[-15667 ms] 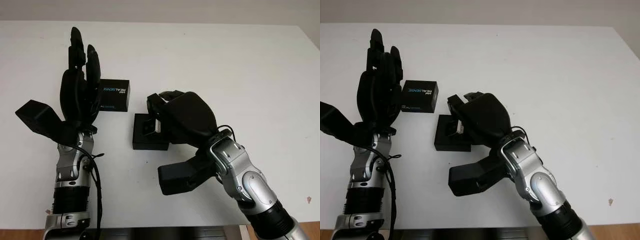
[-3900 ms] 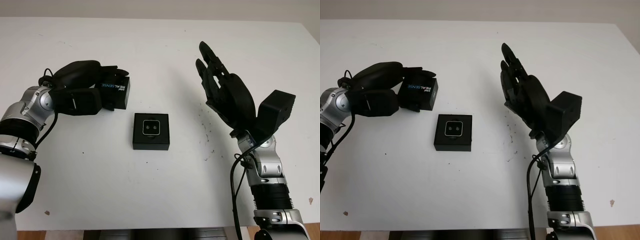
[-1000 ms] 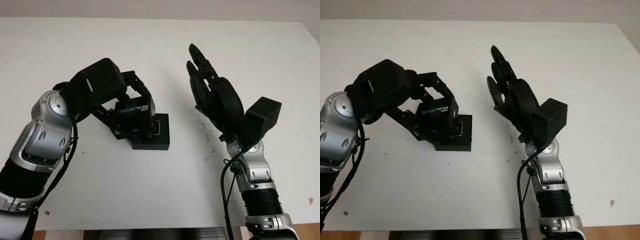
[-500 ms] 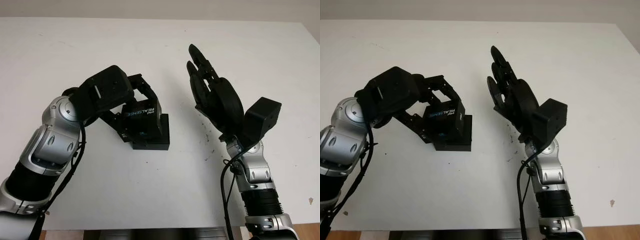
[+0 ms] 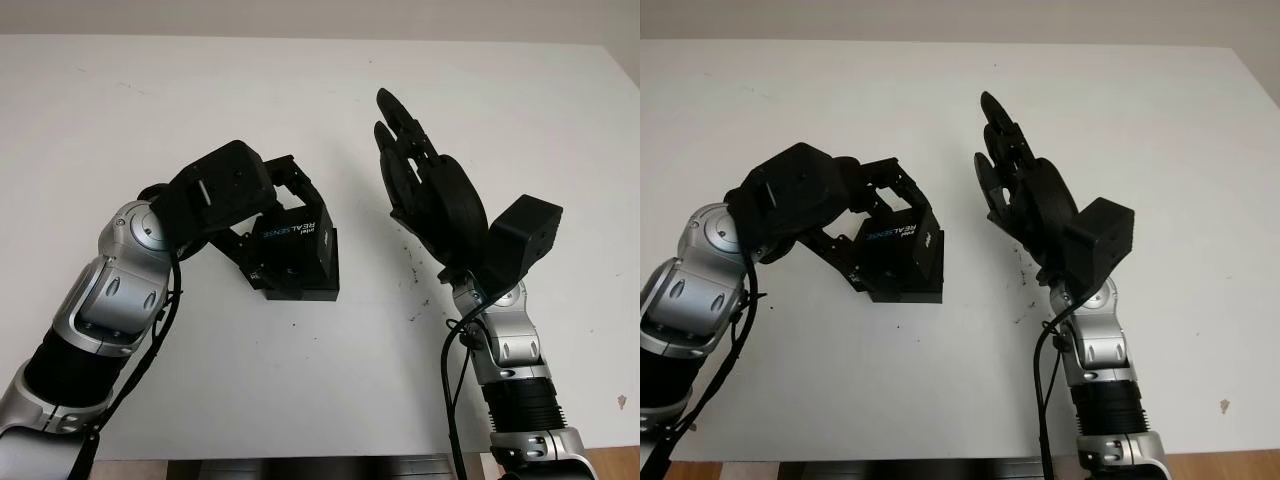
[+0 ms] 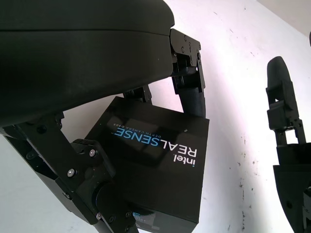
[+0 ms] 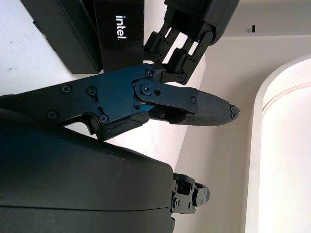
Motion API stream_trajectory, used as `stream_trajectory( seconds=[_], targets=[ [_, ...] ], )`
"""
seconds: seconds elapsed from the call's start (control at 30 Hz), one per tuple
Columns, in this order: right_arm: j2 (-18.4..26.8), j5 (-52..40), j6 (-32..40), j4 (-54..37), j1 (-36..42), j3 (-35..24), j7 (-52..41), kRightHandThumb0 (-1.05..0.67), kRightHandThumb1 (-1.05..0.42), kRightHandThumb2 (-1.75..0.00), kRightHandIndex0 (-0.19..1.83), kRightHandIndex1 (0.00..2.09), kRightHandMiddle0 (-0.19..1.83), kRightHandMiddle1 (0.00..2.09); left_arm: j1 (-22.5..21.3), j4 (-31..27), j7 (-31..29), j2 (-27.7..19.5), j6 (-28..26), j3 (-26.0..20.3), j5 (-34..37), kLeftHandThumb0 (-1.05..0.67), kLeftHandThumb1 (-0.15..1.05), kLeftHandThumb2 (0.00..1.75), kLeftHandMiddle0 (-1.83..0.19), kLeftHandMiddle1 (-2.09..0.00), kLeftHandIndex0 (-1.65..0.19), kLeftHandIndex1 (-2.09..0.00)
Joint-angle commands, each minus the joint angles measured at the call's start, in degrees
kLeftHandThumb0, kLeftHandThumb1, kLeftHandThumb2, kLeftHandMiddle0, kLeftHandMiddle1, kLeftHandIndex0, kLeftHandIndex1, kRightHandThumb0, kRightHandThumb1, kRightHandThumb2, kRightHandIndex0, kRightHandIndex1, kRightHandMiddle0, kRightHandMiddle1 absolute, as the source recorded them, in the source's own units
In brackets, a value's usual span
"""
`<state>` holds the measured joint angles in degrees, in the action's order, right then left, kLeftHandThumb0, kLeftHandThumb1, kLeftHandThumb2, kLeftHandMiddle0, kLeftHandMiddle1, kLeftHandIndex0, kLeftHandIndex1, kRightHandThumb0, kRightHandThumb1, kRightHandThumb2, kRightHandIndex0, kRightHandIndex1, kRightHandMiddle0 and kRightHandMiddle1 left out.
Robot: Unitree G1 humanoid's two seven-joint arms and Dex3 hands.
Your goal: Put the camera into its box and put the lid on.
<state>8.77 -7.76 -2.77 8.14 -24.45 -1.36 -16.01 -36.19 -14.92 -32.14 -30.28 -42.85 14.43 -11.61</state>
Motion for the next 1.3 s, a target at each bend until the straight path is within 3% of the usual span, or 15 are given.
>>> stream_trajectory(
  seconds=[0.0,0.37,0.47,0.5,0.57,0.73,0.83,1.1,1.27],
  targets=[
    [-0.4,0.0,-0.3,-1.1,0.6,0.1,0.1,-0.73,-1.05,-0.56,-0.08,0.05,-0.14,0.22,0.9,-0.3,0.0,0.9,-0.7,0.8,0.2,-0.20,1.05,0.09,-0.23,-1.56,-0.13,-1.54],
    [-0.5,-0.1,-0.3,-1.0,0.7,0.2,0.2,-0.70,-1.05,-0.57,-0.08,0.05,-0.16,0.28,1.2,-0.9,0.3,2.4,-4.1,1.1,1.1,-0.26,1.05,0.08,-0.23,-1.68,-0.16,-1.59],
    [-0.6,-0.2,-0.1,-1.0,0.7,0.2,0.2,-0.71,-1.05,-0.56,-0.08,0.05,-0.17,0.29,0.3,-2.8,0.1,2.5,-8.5,2.3,0.9,-0.41,1.05,0.07,-0.13,-1.70,-0.09,-1.58],
    [-0.6,-0.1,0.0,-1.1,0.7,0.2,0.3,-0.71,-1.05,-0.56,-0.08,0.05,-0.17,0.30,-0.3,-3.8,-0.1,2.5,-10.9,2.7,1.0,-0.46,1.05,0.09,0.06,-1.55,0.08,-1.38],
    [-0.7,-0.1,0.2,-1.1,0.6,0.2,0.4,-0.71,-1.05,-0.56,-0.08,0.05,-0.18,0.30,-1.3,-5.9,-0.6,2.4,-15.3,3.6,1.3,-0.48,1.05,0.11,0.16,-1.31,0.16,-1.13],
    [-0.7,-0.1,0.2,-0.9,0.5,0.3,0.5,-0.69,-1.05,-0.56,-0.08,0.05,-0.19,0.33,-2.1,-11.3,-0.4,2.1,-23.6,4.8,2.9,-0.39,1.05,0.20,0.10,-0.49,0.19,-0.44],
    [-0.8,-0.1,0.9,-0.8,0.4,0.3,0.7,-0.67,-1.05,-0.57,-0.08,0.05,-0.19,0.33,-2.7,-14.2,-0.9,1.2,-27.6,5.4,4.7,-0.39,1.05,0.22,0.12,-0.21,0.19,-0.21],
    [-1.0,0.2,0.4,-0.6,0.3,0.6,0.9,-0.65,-1.05,-0.58,-0.08,0.05,-0.19,0.32,-3.6,-17.9,-1.7,-3.1,-30.6,6.5,9.5,-0.42,1.05,0.22,0.19,-0.06,0.19,-0.09],
    [-1.1,0.4,0.8,-0.8,0.2,0.6,1.3,-0.67,-1.05,-0.57,-0.08,0.05,-0.19,0.31,-3.6,-18.9,-1.6,-5.8,-29.2,7.4,11.1,-0.43,1.05,0.21,0.18,-0.06,0.18,-0.08]
  ],
)
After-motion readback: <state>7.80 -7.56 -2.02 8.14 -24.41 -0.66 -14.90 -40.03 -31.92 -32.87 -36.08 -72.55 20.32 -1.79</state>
